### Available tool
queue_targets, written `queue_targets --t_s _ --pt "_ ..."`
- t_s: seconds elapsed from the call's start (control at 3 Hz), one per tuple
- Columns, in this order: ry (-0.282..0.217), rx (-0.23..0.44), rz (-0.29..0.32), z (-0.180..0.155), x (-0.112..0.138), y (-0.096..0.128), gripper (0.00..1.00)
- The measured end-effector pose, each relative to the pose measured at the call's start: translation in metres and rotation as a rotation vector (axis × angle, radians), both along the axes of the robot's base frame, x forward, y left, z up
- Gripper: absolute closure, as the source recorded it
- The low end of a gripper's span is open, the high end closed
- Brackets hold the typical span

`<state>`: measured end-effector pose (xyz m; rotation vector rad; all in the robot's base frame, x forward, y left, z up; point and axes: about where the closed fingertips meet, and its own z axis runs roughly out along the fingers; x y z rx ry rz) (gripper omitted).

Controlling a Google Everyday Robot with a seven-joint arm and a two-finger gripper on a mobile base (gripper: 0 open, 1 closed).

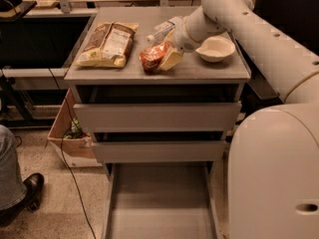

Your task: Pick coke can from bottom drawer and place on counter

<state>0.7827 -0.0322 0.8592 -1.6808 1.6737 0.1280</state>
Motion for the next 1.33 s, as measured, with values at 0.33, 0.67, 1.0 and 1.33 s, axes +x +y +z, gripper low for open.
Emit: queue_targets --t_s 0.33,0.67,1.0,1.33 --pt "0.001 0.007 0.003 -0.002 0.001 0.001 0.0" --pt "0.0 0.013 0.011 -0.003 0.001 0.002 0.0" --pt "-0.01 0.016 0.043 0.002 -0.007 0.003 0.0" --pt "-0.015 0.044 0.089 0.01 -0.035 -0.014 0.0"
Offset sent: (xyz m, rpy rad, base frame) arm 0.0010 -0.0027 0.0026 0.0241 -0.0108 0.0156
